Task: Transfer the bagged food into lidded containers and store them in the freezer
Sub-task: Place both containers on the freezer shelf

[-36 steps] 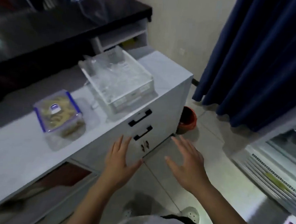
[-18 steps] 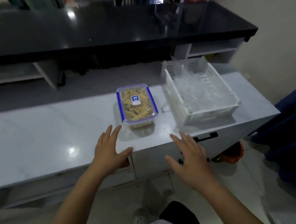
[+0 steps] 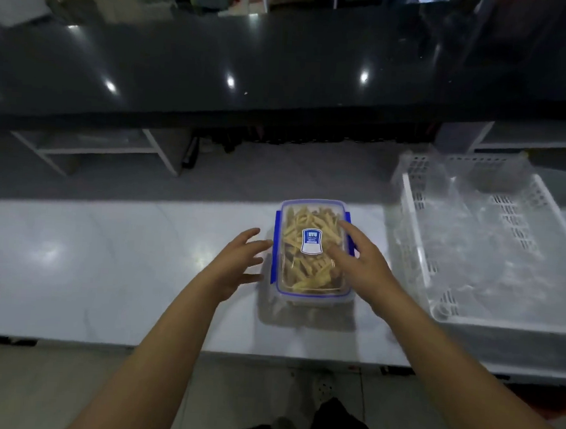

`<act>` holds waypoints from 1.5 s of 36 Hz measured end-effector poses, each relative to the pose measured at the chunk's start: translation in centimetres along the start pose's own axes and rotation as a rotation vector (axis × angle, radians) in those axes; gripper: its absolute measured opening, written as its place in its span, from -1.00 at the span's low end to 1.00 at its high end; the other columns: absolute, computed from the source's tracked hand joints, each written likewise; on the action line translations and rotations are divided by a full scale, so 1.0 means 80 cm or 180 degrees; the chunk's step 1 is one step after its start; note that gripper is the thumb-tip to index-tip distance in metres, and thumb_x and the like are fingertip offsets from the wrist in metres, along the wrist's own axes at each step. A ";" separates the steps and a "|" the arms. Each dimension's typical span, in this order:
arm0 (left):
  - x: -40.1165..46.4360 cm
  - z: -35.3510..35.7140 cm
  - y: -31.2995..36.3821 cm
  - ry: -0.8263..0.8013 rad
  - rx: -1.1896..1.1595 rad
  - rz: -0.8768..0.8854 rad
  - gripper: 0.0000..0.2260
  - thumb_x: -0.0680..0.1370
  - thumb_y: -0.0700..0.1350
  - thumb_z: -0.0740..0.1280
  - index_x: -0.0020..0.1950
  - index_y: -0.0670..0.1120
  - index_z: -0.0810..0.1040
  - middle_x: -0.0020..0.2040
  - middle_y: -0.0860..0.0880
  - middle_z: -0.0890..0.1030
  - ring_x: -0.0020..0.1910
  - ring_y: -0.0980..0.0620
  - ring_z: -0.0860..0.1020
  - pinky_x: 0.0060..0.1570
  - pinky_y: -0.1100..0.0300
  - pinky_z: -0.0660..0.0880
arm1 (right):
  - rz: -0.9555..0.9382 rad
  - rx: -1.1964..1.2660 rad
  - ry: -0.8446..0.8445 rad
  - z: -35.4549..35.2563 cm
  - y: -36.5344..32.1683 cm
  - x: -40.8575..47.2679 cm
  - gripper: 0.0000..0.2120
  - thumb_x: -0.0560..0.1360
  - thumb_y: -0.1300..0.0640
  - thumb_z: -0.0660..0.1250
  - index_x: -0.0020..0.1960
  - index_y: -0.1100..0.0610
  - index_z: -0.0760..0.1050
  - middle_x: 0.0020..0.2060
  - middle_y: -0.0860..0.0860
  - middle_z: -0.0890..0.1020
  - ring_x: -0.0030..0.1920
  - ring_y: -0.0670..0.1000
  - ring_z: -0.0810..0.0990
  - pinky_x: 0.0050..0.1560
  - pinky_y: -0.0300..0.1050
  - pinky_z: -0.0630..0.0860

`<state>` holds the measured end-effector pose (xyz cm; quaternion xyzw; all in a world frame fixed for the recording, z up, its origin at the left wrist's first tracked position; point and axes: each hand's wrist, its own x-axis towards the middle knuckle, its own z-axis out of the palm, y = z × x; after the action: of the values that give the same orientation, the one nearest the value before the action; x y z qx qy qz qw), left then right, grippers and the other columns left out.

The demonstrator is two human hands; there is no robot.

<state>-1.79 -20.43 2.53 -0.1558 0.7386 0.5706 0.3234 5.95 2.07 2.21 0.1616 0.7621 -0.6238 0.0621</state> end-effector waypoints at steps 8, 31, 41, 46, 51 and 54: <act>0.017 -0.004 0.006 -0.0466 -0.0534 -0.0169 -0.72 0.55 0.05 0.44 0.25 0.07 0.62 0.10 0.02 0.72 0.15 -0.10 0.66 -0.07 -0.07 0.66 | 0.0429 0.0618 -0.0105 -0.013 -0.001 0.039 -0.77 0.59 -0.01 0.37 0.19 -0.28 0.51 -0.03 -0.25 0.68 -0.13 -0.21 0.70 -0.36 -0.37 0.55; 0.058 -0.064 -0.012 -0.1886 0.0612 -0.0043 -0.62 0.56 -0.21 0.42 0.34 0.07 0.51 0.07 -0.04 0.72 0.05 -0.05 0.71 -0.11 -0.05 0.67 | 0.1234 0.1639 0.1116 0.055 0.008 -0.088 -0.79 0.56 -0.09 0.36 0.16 -0.15 0.65 0.08 -0.07 0.71 0.10 0.11 0.67 -0.15 -0.07 0.64; 0.003 0.034 -0.025 -0.3211 0.1384 -0.0003 -0.49 0.37 -0.09 0.52 0.31 0.10 0.57 0.10 -0.10 0.69 0.08 -0.09 0.69 -0.12 -0.08 0.66 | 0.1271 0.2670 0.2492 0.074 0.047 -0.286 -0.68 0.56 -0.02 0.28 0.29 -0.09 0.60 0.18 0.06 0.68 0.10 0.12 0.68 -0.05 0.08 0.63; -0.052 0.114 -0.042 -0.3782 0.1767 -0.0004 -0.56 0.49 -0.20 0.46 0.34 0.07 0.57 0.14 -0.12 0.68 0.11 -0.11 0.68 -0.06 -0.11 0.65 | 0.1084 0.3128 0.3213 0.075 0.069 -0.394 -0.68 0.54 -0.05 0.31 0.25 -0.06 0.63 0.18 0.12 0.67 0.16 0.23 0.67 0.07 0.24 0.64; -0.125 0.195 -0.068 -0.4214 0.2108 0.0055 -0.47 0.39 -0.17 0.48 0.36 0.07 0.57 0.19 -0.12 0.67 0.15 -0.13 0.67 -0.09 -0.07 0.64 | 0.0900 0.3473 0.3780 0.077 0.100 -0.485 -0.67 0.55 -0.04 0.30 0.27 -0.03 0.63 0.18 0.13 0.68 0.06 0.17 0.70 -0.04 0.15 0.63; -0.166 0.242 -0.090 -0.4370 0.2259 0.0040 -0.47 0.39 -0.21 0.52 0.34 0.07 0.59 0.19 -0.14 0.66 0.12 -0.14 0.67 -0.14 -0.01 0.64 | 0.0788 0.3557 0.4022 0.069 0.118 -0.536 -0.61 0.46 -0.07 0.35 0.25 -0.02 0.64 0.17 0.13 0.68 0.05 0.16 0.70 -0.06 0.14 0.64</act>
<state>18.19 -6.14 3.18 0.3501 0.5121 0.2703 0.7363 48.74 -8.93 4.93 0.5684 0.2108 -0.6898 -0.3959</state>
